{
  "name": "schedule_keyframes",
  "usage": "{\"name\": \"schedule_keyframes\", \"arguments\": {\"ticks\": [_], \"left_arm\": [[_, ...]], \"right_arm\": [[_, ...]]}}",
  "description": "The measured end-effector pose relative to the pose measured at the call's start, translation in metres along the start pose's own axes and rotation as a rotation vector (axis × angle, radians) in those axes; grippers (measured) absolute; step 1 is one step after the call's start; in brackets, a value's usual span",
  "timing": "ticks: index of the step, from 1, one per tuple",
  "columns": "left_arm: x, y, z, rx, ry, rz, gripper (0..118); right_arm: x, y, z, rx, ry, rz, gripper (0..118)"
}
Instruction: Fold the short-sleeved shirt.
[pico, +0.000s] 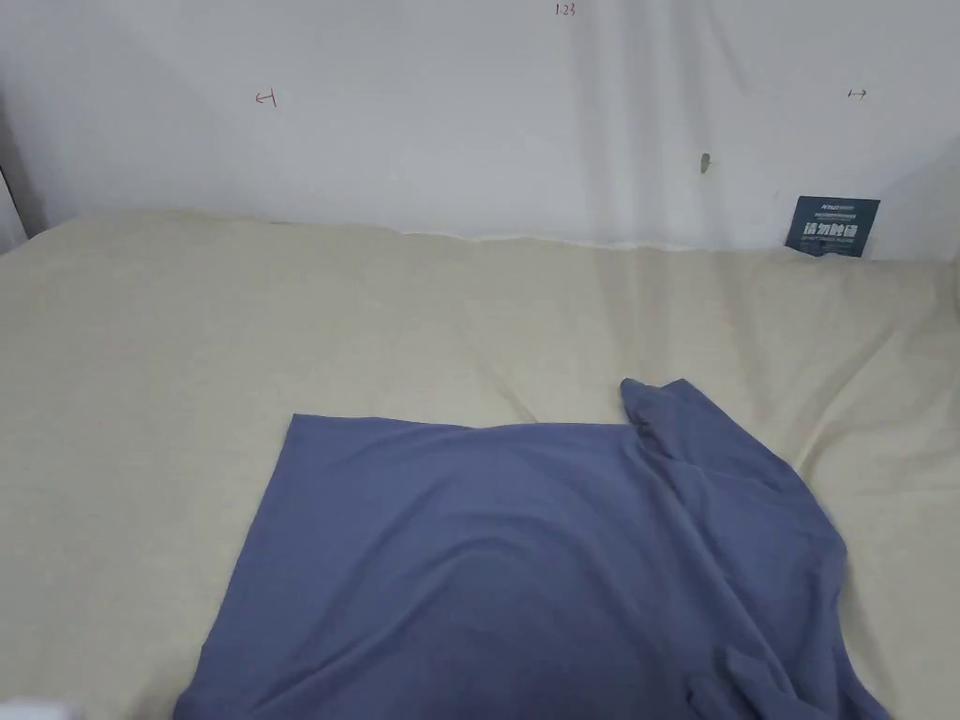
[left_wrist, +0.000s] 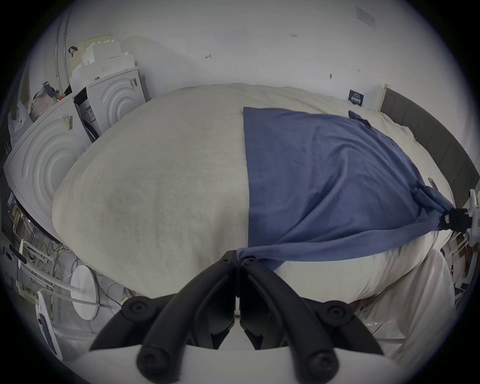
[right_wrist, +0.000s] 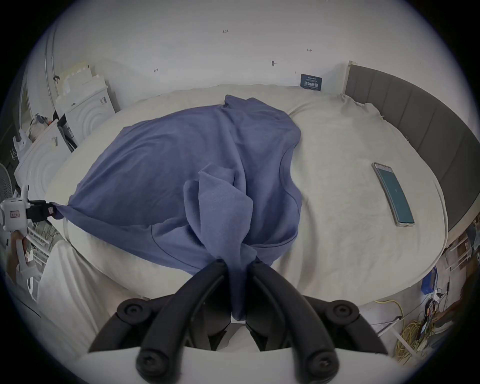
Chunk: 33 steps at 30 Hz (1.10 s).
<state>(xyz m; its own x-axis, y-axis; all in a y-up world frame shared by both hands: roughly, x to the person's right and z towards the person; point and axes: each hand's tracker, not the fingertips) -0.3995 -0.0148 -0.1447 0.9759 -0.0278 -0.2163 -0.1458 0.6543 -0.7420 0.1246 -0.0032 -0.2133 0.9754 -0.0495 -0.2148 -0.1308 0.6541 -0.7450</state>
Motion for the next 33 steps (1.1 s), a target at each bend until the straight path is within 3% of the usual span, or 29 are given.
{"name": "schedule_keyframes", "arguments": {"ticks": [6,9,18,19,20,21,22,23,25,28,33], "left_arm": [[0.003,0.047,0.000,0.043,-0.014,0.017,1],[-0.007,0.073,-0.034,0.059,-0.029,0.023,1],[0.023,0.149,-0.124,0.015,-0.039,-0.005,1],[0.024,0.151,-0.127,0.012,-0.032,-0.006,7],[0.022,0.152,-0.133,-0.006,-0.023,-0.002,24],[0.018,0.151,-0.136,-0.008,-0.022,0.001,54],[0.015,0.149,-0.135,0.004,-0.026,0.012,94],[0.011,0.148,-0.132,0.018,-0.037,0.029,109],[0.008,0.141,-0.117,0.067,-0.053,0.083,111],[0.000,0.134,-0.103,0.064,-0.060,0.096,111],[0.002,0.103,-0.055,0.069,-0.039,0.008,109]], "right_arm": [[0.008,0.032,0.004,0.032,0.026,-0.019,9],[0.015,0.058,-0.012,0.040,0.026,-0.026,9],[0.046,0.115,-0.113,-0.052,0.017,-0.118,9],[0.047,0.117,-0.119,-0.066,0.016,-0.119,17],[0.047,0.118,-0.123,-0.074,0.005,-0.107,39],[0.049,0.119,-0.127,-0.087,-0.009,-0.071,72],[0.049,0.120,-0.128,-0.092,-0.023,-0.050,110],[0.050,0.118,-0.124,-0.071,-0.026,-0.048,118],[0.055,0.121,-0.114,-0.007,0.007,-0.065,111],[0.060,0.114,-0.099,0.007,0.005,-0.116,112],[0.045,0.095,-0.044,0.075,0.050,-0.111,111]]}}
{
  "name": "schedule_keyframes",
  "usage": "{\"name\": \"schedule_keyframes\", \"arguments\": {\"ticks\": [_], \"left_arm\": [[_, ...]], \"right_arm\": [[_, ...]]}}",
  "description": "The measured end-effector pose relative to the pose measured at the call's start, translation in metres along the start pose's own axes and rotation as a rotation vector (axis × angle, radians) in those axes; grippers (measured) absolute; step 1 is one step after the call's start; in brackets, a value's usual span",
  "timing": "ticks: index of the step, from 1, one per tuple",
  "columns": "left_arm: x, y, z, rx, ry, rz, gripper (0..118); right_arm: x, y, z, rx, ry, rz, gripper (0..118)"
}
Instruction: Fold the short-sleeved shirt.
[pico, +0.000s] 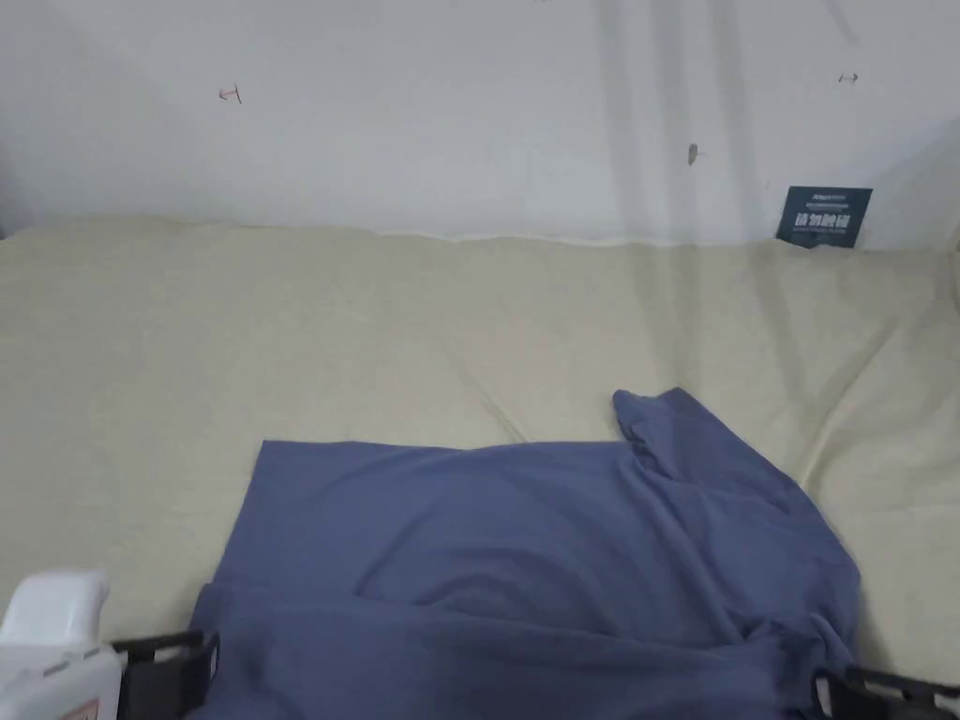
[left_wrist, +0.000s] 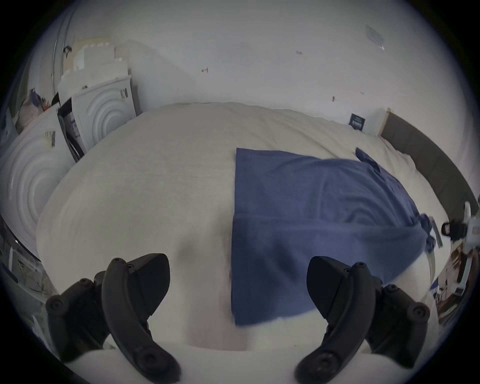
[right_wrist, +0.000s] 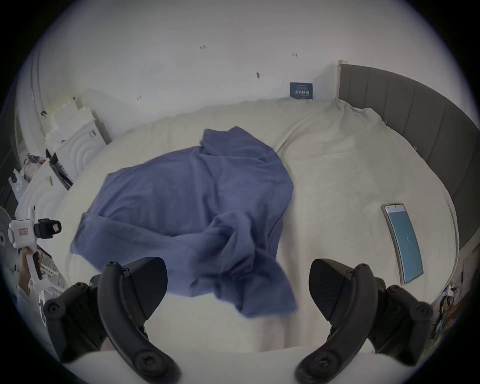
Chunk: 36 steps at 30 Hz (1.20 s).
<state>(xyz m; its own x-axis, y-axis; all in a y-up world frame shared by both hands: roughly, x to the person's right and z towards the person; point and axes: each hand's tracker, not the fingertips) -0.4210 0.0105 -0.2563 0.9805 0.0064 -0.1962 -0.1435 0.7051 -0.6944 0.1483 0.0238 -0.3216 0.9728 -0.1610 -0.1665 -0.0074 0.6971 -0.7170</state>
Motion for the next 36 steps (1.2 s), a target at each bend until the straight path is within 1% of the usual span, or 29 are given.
{"name": "schedule_keyframes", "arguments": {"ticks": [2,3,4,5,6,7,8,10,11,14,16,19,20,21,22,23,24,26,31,33,35,36], "left_arm": [[0.002,-0.017,0.018,0.011,0.011,-0.010,101],[0.011,-0.022,0.033,0.008,0.007,-0.008,91],[0.013,-0.029,0.041,0.006,-0.011,0.001,66],[0.014,-0.037,0.045,-0.004,-0.032,0.030,34],[0.015,-0.045,0.046,-0.020,-0.073,0.058,4],[0.014,-0.050,0.045,-0.022,-0.103,0.074,2],[0.016,-0.057,0.046,-0.037,-0.088,0.070,2],[0.022,-0.069,0.048,-0.070,-0.046,0.038,0],[0.026,-0.074,0.051,-0.066,-0.031,0.028,0],[0.032,-0.086,0.059,-0.036,-0.016,0.020,0],[0.029,-0.088,0.054,-0.074,-0.012,-0.001,0],[0.026,-0.082,0.047,-0.072,0.000,0.003,0],[0.025,-0.077,0.044,-0.086,-0.008,0.001,6],[0.025,-0.074,0.039,-0.108,-0.015,-0.009,28],[0.026,-0.071,0.034,-0.136,-0.022,-0.028,74],[0.023,-0.069,0.025,-0.151,-0.023,-0.045,103],[0.022,-0.067,0.020,-0.145,-0.038,-0.060,115],[0.022,-0.060,0.014,-0.111,-0.059,-0.048,115],[0.014,-0.041,-0.018,-0.113,-0.041,0.006,115],[0.012,-0.039,-0.033,-0.199,-0.026,0.032,114],[0.004,-0.047,-0.056,-0.261,-0.060,0.044,114],[0.008,-0.049,-0.055,-0.223,-0.022,0.001,114]], "right_arm": [[-0.008,-0.012,0.018,-0.004,0.029,-0.002,107],[-0.013,-0.020,0.027,-0.004,0.056,-0.004,102],[-0.017,-0.026,0.032,0.002,0.068,-0.008,84],[-0.021,-0.034,0.037,0.008,0.077,-0.008,60],[-0.028,-0.043,0.044,0.011,0.074,-0.009,29],[-0.033,-0.050,0.046,0.010,0.072,-0.009,3],[-0.037,-0.059,0.046,0.005,0.078,0.005,3],[-0.044,-0.077,0.046,-0.017,0.057,0.007,2],[-0.044,-0.086,0.043,-0.054,0.088,0.014,2],[-0.050,-0.098,0.040,-0.076,0.087,-0.008,1],[-0.049,-0.100,0.037,-0.090,0.081,-0.029,0],[-0.046,-0.098,0.033,-0.085,0.081,-0.039,0],[-0.047,-0.097,0.032,-0.087,0.076,-0.038,0],[-0.048,-0.096,0.031,-0.080,0.072,-0.029,0],[-0.050,-0.092,0.030,-0.077,0.068,-0.022,0],[-0.051,-0.090,0.029,-0.077,0.065,-0.018,0],[-0.052,-0.089,0.028,-0.077,0.066,-0.015,0],[-0.049,-0.087,0.026,-0.073,0.069,-0.019,0],[-0.052,-0.088,0.023,-0.062,0.085,-0.042,0],[-0.054,-0.091,0.020,-0.075,0.089,-0.047,0],[-0.052,-0.094,0.017,-0.085,0.083,-0.041,0],[-0.053,-0.096,0.018,-0.090,0.082,-0.037,0]]}}
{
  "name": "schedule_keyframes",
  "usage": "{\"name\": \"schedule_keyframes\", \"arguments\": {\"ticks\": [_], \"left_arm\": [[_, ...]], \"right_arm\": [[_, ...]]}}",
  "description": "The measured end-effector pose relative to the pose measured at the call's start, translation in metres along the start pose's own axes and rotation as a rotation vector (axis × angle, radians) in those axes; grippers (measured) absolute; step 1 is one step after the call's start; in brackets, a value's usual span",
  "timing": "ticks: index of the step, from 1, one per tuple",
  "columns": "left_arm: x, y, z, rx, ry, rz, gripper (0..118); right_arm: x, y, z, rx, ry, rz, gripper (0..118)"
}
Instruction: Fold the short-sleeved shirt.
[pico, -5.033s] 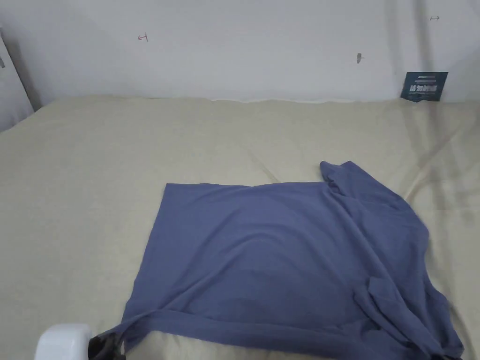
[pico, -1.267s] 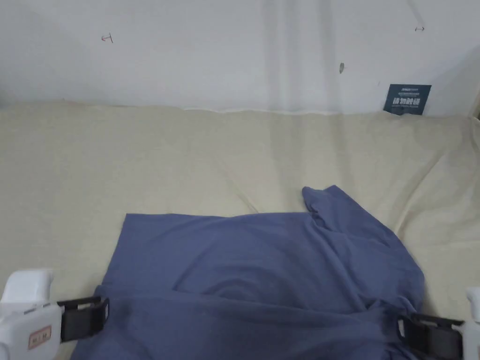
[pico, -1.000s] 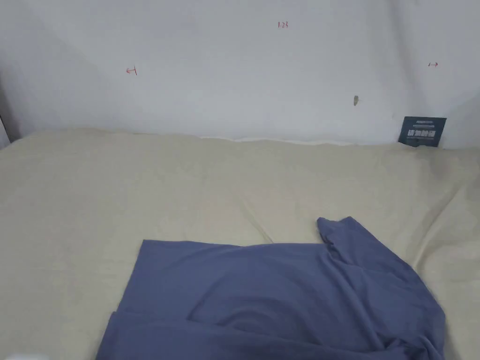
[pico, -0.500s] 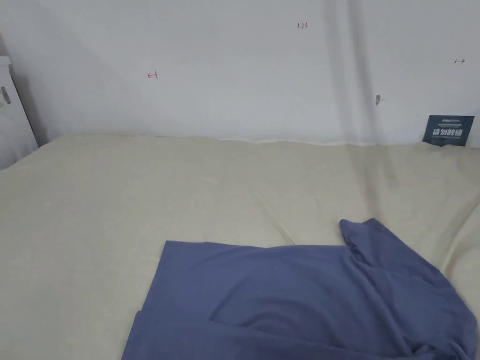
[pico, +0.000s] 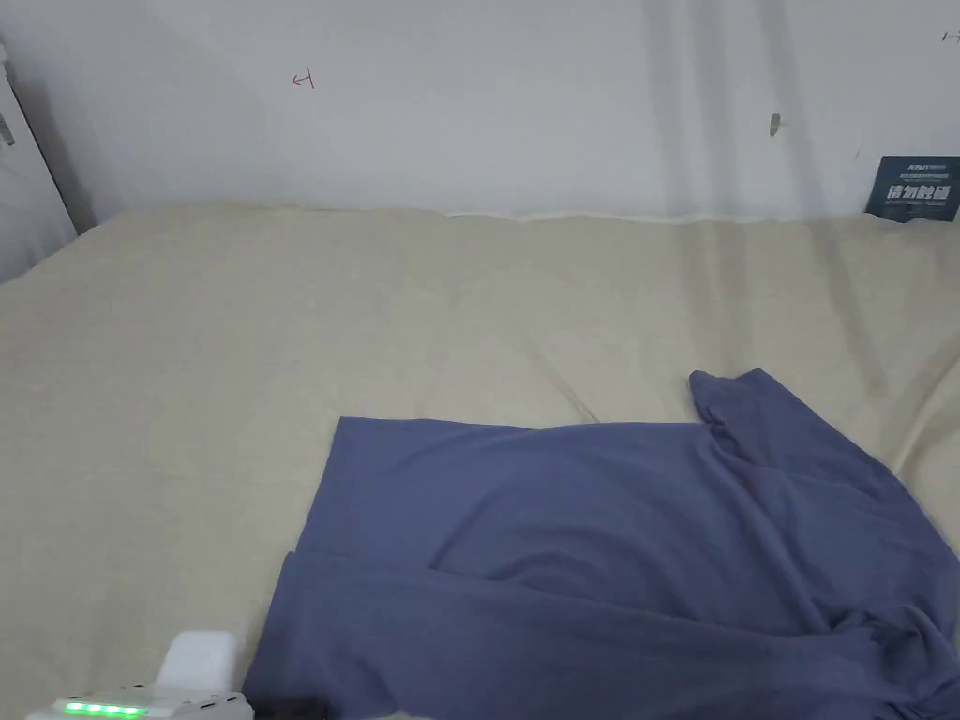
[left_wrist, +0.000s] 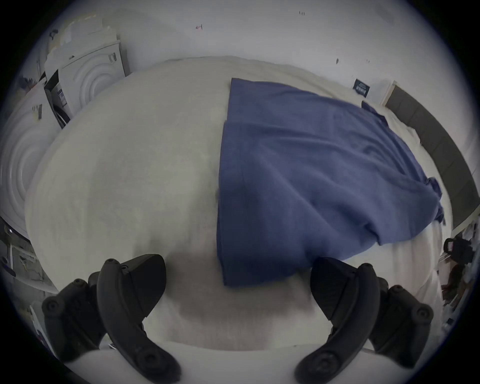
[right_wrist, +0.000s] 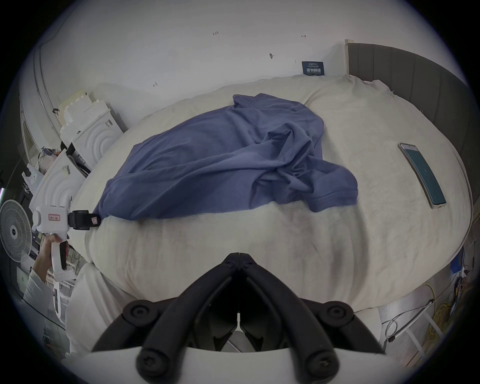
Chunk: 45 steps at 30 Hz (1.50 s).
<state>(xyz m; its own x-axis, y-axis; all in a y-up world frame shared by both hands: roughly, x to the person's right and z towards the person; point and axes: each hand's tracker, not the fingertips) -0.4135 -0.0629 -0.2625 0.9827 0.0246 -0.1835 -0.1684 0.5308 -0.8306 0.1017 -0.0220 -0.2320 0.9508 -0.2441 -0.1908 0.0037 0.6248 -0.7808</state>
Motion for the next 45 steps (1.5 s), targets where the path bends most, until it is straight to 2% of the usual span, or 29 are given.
{"name": "schedule_keyframes", "arguments": {"ticks": [3,4,5,7,9,11,12,21,22,23,25,26,34,38,40,41,43,44,45], "left_arm": [[0.010,0.000,0.014,0.020,0.018,-0.010,100],[0.013,0.000,0.017,0.027,0.019,-0.015,88],[0.015,0.001,0.021,0.035,0.021,-0.032,81],[0.021,0.002,0.026,0.067,0.019,-0.087,78],[0.029,0.005,0.026,0.052,0.017,-0.126,61],[0.031,0.006,0.024,0.067,0.006,-0.147,22],[0.033,0.004,0.023,0.105,0.032,-0.175,9],[0.027,0.009,0.035,0.108,0.004,-0.127,8],[0.026,0.010,0.037,0.109,0.006,-0.124,8],[0.026,0.010,0.037,0.109,0.005,-0.122,8],[0.024,0.011,0.039,0.115,0.001,-0.115,8],[0.023,0.011,0.039,0.117,0.000,-0.110,8],[0.020,0.009,0.035,0.095,-0.001,-0.087,8],[0.018,0.008,0.031,0.088,-0.006,-0.067,8],[0.019,0.010,0.034,0.083,-0.007,-0.063,8],[0.019,0.010,0.033,0.083,-0.008,-0.061,8],[0.021,0.011,0.035,0.078,-0.010,-0.059,8],[0.023,0.011,0.036,0.078,-0.010,-0.059,8],[0.023,0.011,0.036,0.080,-0.009,-0.060,8]], "right_arm": [[0.001,-0.002,-0.001,-0.020,-0.003,0.004,0],[0.001,-0.003,-0.002,-0.027,-0.005,0.005,0],[0.000,-0.004,-0.002,-0.033,-0.006,0.009,0],[0.001,-0.005,-0.004,-0.043,-0.014,0.018,0],[0.000,-0.005,-0.004,-0.048,-0.019,0.025,0],[-0.001,-0.004,-0.003,-0.051,-0.018,0.026,0],[-0.001,-0.005,-0.002,-0.049,-0.017,0.025,0],[0.018,0.002,0.005,-0.015,-0.037,0.011,1],[0.021,0.004,0.005,-0.004,-0.043,0.009,13],[0.026,0.008,0.004,0.016,-0.053,0.010,37],[0.034,0.017,-0.002,0.010,-0.068,0.016,105],[0.039,0.022,-0.006,-0.006,-0.085,0.037,114],[0.065,0.060,-0.041,0.020,-0.194,0.126,115],[0.067,0.068,-0.070,-0.046,-0.222,0.166,113],[0.061,0.067,-0.078,-0.067,-0.177,0.220,102],[0.057,0.066,-0.082,-0.063,-0.193,0.213,95],[0.053,0.064,-0.083,-0.066,-0.221,0.222,90],[0.053,0.065,-0.077,-0.043,-0.195,0.220,79],[0.050,0.065,-0.073,-0.024,-0.222,0.218,66]]}}
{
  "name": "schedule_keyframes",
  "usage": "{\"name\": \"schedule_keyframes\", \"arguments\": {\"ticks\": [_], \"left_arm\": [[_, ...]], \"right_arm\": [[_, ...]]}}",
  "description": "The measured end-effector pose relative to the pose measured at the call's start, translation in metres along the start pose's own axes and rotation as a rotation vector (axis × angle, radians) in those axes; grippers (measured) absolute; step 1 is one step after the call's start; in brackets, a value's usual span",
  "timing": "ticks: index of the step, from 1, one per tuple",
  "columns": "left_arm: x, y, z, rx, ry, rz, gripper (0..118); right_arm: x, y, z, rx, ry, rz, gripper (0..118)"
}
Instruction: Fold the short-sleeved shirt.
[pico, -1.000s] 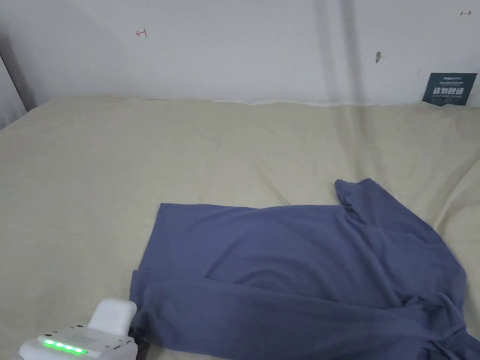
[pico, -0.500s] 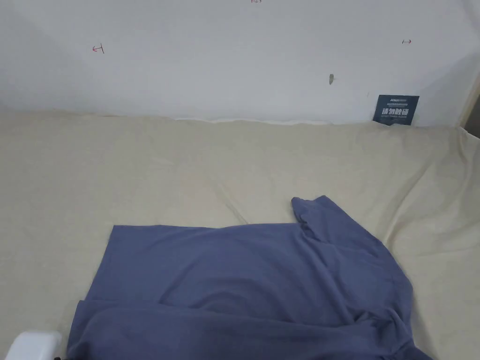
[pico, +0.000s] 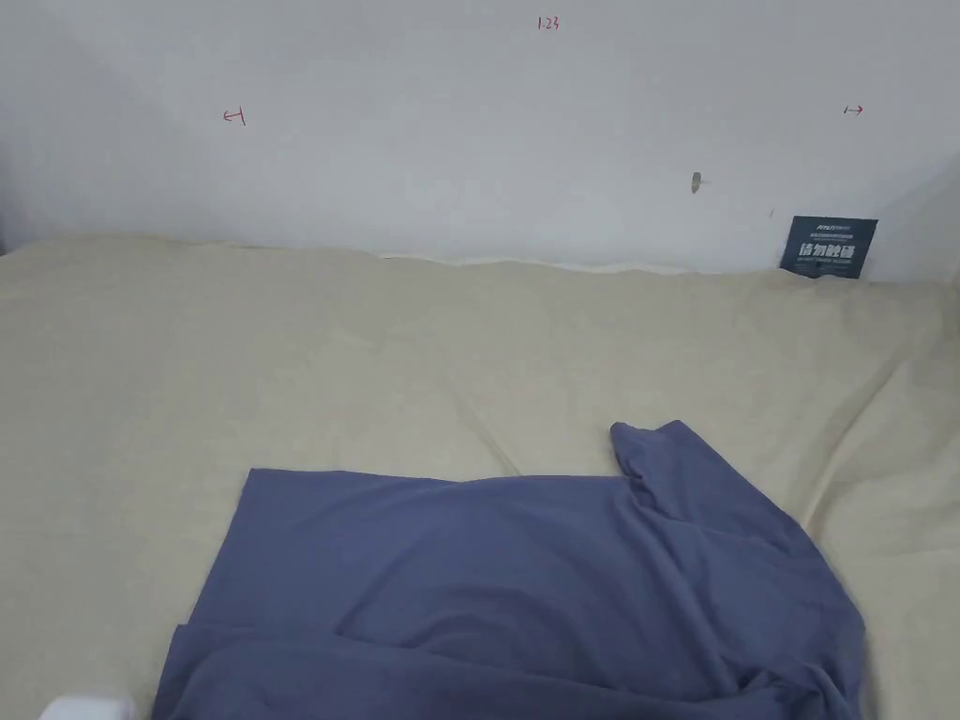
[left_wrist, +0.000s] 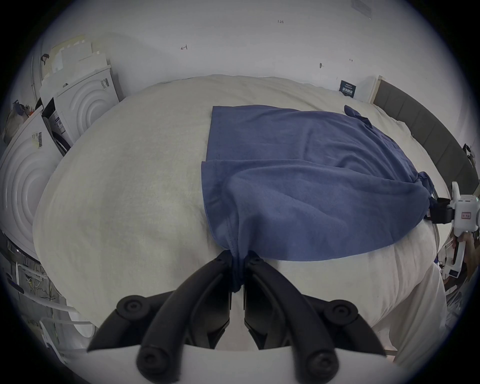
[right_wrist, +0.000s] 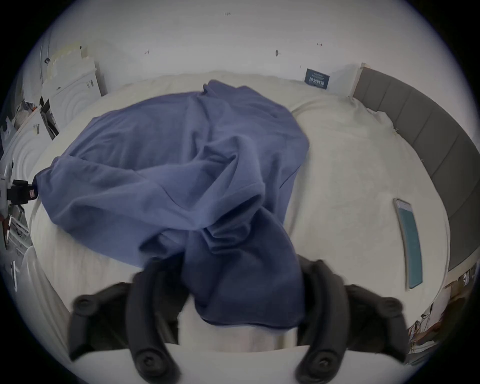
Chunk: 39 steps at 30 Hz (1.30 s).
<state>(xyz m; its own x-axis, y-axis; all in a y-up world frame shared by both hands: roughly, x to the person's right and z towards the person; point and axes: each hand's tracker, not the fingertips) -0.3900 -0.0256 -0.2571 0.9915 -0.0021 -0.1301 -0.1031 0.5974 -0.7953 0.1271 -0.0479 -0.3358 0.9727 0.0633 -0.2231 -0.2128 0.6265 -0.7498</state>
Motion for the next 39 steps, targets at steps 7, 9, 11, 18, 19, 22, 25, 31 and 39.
{"name": "schedule_keyframes", "arguments": {"ticks": [7,9,11,18,19,22,25,31,39], "left_arm": [[-0.003,-0.001,0.004,0.026,0.008,0.006,8],[-0.005,-0.002,0.007,0.022,0.002,0.004,8],[-0.004,-0.004,0.013,0.031,-0.002,0.005,8],[-0.005,-0.016,0.042,0.035,-0.001,0.011,8],[-0.007,-0.020,0.045,0.030,0.003,0.016,8],[-0.016,-0.040,0.059,0.020,-0.011,0.048,8],[-0.018,-0.062,0.064,-0.005,-0.029,0.080,8],[-0.005,-0.080,0.059,-0.011,0.024,0.021,37],[-0.011,-0.045,0.113,0.291,-0.021,0.211,115]], "right_arm": [[-0.002,0.003,0.013,0.024,0.020,-0.028,8],[-0.001,0.003,0.024,0.043,0.035,-0.064,8],[-0.001,0.003,0.037,0.062,0.024,-0.062,8],[0.006,-0.012,0.084,0.061,0.056,-0.067,8],[0.008,-0.017,0.089,0.060,0.050,-0.067,8],[0.014,-0.038,0.102,0.039,0.062,-0.079,8],[0.018,-0.063,0.107,0.003,0.097,-0.134,8],[0.009,-0.085,0.103,0.022,0.072,-0.098,73],[0.027,-0.054,0.149,0.252,0.148,-0.212,117]]}}
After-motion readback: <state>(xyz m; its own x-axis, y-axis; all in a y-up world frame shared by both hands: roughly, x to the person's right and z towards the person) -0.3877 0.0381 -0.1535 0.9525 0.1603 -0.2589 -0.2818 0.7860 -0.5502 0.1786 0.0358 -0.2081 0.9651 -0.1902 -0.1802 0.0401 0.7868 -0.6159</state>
